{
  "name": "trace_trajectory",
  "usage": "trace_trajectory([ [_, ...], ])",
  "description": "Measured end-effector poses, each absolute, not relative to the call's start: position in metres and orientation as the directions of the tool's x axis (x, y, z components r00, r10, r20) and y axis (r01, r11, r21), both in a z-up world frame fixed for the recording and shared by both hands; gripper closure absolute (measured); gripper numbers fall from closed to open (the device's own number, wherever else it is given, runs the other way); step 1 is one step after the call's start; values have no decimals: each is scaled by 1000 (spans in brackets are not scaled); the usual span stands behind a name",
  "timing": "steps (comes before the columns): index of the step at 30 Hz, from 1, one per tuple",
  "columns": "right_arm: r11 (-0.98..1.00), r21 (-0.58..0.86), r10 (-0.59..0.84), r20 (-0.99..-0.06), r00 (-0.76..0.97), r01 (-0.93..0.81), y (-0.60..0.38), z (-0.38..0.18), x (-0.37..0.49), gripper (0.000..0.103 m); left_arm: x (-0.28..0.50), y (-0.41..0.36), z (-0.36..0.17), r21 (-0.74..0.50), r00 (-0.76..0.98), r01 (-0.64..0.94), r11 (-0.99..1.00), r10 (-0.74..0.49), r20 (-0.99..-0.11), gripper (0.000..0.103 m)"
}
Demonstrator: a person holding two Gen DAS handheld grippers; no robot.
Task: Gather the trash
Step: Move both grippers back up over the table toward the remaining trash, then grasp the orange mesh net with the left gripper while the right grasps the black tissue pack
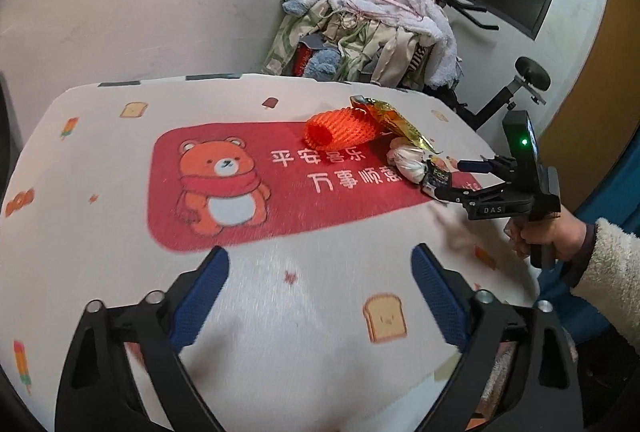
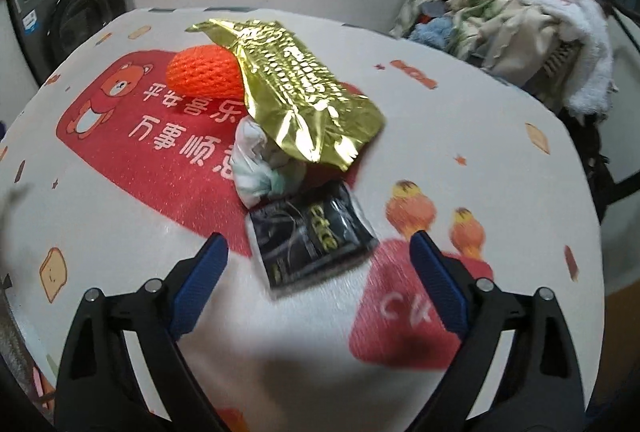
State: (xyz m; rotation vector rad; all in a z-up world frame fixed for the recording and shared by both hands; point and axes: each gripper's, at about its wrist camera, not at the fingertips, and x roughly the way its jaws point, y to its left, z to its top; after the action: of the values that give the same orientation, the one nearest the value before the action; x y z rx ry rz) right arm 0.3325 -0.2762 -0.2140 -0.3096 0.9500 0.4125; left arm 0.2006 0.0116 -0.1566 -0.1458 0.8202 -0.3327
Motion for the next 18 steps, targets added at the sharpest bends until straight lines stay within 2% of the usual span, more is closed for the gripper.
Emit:
trace_trajectory([
  [2,864,-84,200,-848,491,-497,-271,-219,340,15,215,7,-160,-259,622,240,936,-353,-699,17],
  [4,856,-70,206,-863,461,-513,-269,-224,345,31,228,4,-164,-280,605,240,930,-369,-706,23],
  [8,833,-51,244,-860,448,-551,-269,-222,336,33,258,-2,-170,-338,572,232,912,-409,-711,32],
  [12,846,-33,258,-848,464,-532,-277,-215,322,33,295,-12,-177,-385,553,206,899,-432,-712,32],
  [18,897,52,300,-801,519,-439,-310,-200,301,33,356,-16,-194,-536,533,80,840,-491,-689,33],
])
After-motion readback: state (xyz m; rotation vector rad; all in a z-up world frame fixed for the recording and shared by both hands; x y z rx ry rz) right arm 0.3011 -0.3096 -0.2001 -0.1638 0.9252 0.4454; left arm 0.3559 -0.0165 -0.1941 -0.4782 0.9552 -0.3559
